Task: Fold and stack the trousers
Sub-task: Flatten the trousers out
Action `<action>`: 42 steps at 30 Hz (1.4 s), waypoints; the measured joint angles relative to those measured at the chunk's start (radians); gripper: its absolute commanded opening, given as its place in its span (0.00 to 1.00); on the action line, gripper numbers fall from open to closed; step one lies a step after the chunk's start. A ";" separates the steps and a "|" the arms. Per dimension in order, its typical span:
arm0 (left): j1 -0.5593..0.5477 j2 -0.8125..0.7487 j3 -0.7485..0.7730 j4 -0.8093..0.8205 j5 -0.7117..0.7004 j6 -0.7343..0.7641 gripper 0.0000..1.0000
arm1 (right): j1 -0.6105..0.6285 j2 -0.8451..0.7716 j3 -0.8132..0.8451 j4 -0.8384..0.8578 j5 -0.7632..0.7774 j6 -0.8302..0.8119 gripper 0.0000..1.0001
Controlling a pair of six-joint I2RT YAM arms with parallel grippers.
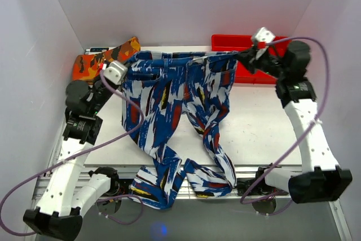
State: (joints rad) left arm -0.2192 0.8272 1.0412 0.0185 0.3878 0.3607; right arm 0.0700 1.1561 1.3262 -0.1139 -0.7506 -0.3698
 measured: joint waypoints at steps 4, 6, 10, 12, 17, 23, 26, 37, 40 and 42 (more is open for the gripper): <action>0.003 0.108 -0.056 -0.089 -0.203 -0.029 0.00 | 0.129 0.143 -0.089 0.002 0.128 -0.053 0.08; 0.010 0.173 -0.057 -0.134 -0.310 -0.053 0.00 | 0.193 0.220 -0.092 0.027 0.195 -0.071 0.08; 0.032 0.235 -0.082 -0.222 -0.455 -0.114 0.00 | 0.291 0.382 -0.055 0.106 0.316 -0.113 0.08; 0.049 0.235 -0.099 -0.254 -0.493 -0.137 0.00 | 0.330 0.485 0.014 0.130 0.365 -0.129 0.08; 0.169 0.267 -0.096 -0.338 -0.537 -0.235 0.00 | 0.429 0.750 0.281 0.137 0.418 -0.145 0.08; 0.442 0.326 -0.069 -0.497 -0.581 -0.327 0.18 | 0.599 0.962 0.584 0.078 0.418 -0.170 0.36; 0.566 0.312 -0.069 -0.583 -0.588 -0.314 0.47 | 0.682 1.037 0.711 0.046 0.470 -0.177 0.75; 0.688 0.285 0.159 -0.761 -0.117 0.010 0.84 | 0.583 0.729 0.566 -0.378 0.588 -0.217 0.81; 0.632 0.308 0.193 -0.771 0.089 0.172 0.86 | 0.443 0.518 0.417 -0.570 0.540 -0.267 0.81; 0.549 0.351 0.187 -0.773 0.153 0.262 0.84 | 0.387 0.414 0.332 -0.678 0.512 -0.315 0.80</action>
State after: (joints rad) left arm 0.3294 1.1786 1.2282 -0.7544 0.5411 0.6231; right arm 0.4572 1.5703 1.6577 -0.7921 -0.2390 -0.6849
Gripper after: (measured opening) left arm 0.850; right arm 0.808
